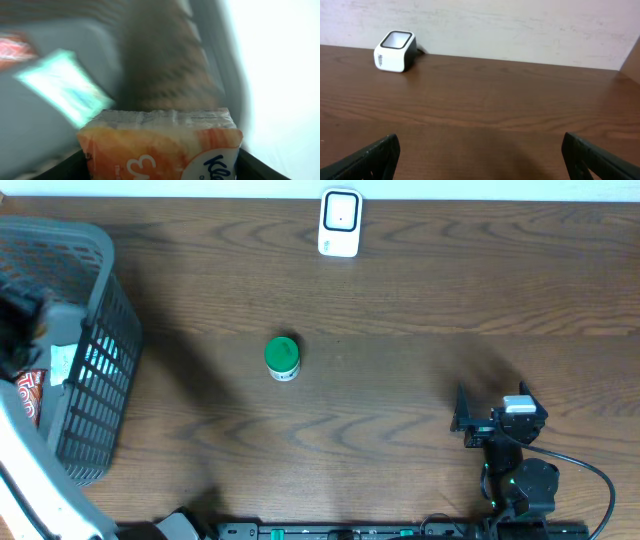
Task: Scan the item barcode
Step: 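Move the tissue pack past the scanner and place it right of the jar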
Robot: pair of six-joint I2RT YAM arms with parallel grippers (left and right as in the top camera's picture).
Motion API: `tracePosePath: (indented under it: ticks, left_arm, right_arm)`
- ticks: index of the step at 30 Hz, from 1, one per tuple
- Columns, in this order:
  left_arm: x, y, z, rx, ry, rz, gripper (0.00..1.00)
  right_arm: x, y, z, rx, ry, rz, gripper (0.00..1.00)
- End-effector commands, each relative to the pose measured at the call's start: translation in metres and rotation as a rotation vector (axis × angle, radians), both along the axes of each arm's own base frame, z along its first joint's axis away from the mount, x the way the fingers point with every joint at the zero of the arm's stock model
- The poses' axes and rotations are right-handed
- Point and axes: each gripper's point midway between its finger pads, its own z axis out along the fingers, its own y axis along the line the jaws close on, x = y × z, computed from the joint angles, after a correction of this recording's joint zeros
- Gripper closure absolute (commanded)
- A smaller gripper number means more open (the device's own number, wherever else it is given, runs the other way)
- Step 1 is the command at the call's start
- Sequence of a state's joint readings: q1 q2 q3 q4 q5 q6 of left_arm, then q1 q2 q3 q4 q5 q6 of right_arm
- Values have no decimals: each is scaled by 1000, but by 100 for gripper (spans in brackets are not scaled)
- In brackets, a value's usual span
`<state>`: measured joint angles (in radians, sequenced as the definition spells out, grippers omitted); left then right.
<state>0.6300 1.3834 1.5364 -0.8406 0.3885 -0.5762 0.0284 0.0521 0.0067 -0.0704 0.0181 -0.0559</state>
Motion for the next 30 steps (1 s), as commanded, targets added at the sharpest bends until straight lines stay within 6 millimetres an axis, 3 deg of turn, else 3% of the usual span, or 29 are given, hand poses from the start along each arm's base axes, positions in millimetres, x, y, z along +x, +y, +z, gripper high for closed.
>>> tracePosePath:
  ticks: [1,5,9,14,18,23,27,30]
  left_arm:
    - [25,-73,17,-43,-70,-226,28]
    - [48,-163,12,-8,-54,-463,28]
    - [65,-248,-14,80,9,-631,28]
    - [68,-353,-75,131,133,-827,28]
    - [56,-415,-139,148,262,-968,28]
    - [32,-457,-224,199,439,-1101,28]
    - [23,-458,-274,259,555,-1103,28]
    - [20,-452,-293,281,607,-1096,28]
  right_arm:
    - [0,-3,-1,-1,4,-12,1]
    - [0,-3,-1,-1,4,-12,1]
    - [0,-3,-1,-1,4,-12,1]
    - [0,-3,-1,-1,4,-12,1]
    - [0,-3,-1,-1,4,-12,1]
    - [0,-3,-1,-1,4,-12,1]
    - [0,-3,-1,-1,4,-12,1]
    - [0,-3,-1,-1,4,-12,1]
